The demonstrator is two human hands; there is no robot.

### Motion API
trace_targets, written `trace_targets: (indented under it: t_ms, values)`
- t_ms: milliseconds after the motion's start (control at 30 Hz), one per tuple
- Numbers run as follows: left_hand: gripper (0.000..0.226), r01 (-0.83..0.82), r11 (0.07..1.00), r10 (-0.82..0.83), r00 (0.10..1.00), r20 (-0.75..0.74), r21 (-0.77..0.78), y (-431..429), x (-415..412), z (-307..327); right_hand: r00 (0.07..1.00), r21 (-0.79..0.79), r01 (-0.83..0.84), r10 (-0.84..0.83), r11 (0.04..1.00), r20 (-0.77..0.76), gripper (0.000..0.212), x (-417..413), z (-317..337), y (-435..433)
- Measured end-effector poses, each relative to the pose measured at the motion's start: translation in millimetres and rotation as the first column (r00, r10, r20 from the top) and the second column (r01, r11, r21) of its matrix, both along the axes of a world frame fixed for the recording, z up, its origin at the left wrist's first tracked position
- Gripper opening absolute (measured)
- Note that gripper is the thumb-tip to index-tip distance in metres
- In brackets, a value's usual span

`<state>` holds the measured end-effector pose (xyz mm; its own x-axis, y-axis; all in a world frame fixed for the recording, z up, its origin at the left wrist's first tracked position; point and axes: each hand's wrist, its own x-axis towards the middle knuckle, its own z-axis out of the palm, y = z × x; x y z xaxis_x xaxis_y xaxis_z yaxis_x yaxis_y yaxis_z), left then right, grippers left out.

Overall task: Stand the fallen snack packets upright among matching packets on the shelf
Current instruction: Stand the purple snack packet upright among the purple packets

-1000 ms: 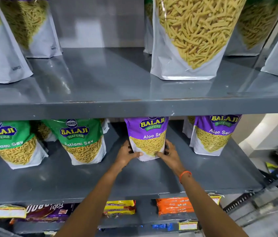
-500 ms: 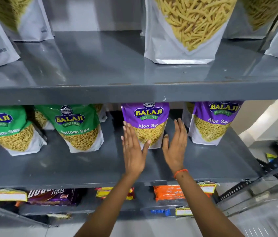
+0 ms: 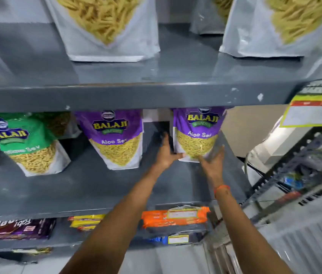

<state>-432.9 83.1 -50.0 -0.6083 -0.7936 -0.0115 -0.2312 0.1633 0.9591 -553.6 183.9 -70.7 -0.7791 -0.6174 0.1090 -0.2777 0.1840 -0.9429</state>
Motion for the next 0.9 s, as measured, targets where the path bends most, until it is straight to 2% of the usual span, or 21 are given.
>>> trace_targets:
  t_ms: [67,133,267,400,600,900]
  values:
    - [0.081,0.083,0.990,-0.076,0.995,-0.062,0.113,-8.7,-11.2,-6.4,0.988,-0.018,-0.134,0.135,0.991,0.079,0.074,-20.4,0.4,-4.3]
    - [0.068,0.074,0.982,-0.064,0.996,-0.063,0.173,-13.3,-13.8,-13.2,0.968,0.014,-0.220,0.216,0.975,0.125,0.070,-31.1,-1.2,-7.9]
    - [0.063,-0.002,0.989,0.011,0.998,-0.058,0.149,-4.2,-11.5,-19.2,0.938,0.049,-0.315,0.302,0.948,0.169,0.064,-44.4,-0.5,-3.9]
    - [0.066,-0.039,0.994,0.034,0.998,0.053,0.103,28.5,8.4,-26.0,0.912,0.060,-0.396,0.386,0.916,0.135,0.062,-35.1,5.0,33.6]
    - [0.062,-0.017,0.998,0.030,0.975,0.218,-0.062,97.2,38.7,-41.4,0.919,0.013,-0.371,0.365,0.929,0.148,0.058,-6.6,-5.0,111.2]
    - [0.058,0.031,0.993,-0.003,0.971,0.240,-0.113,108.3,44.2,-36.4,0.909,0.003,-0.380,0.372,0.925,0.189,0.059,3.9,4.0,123.3]
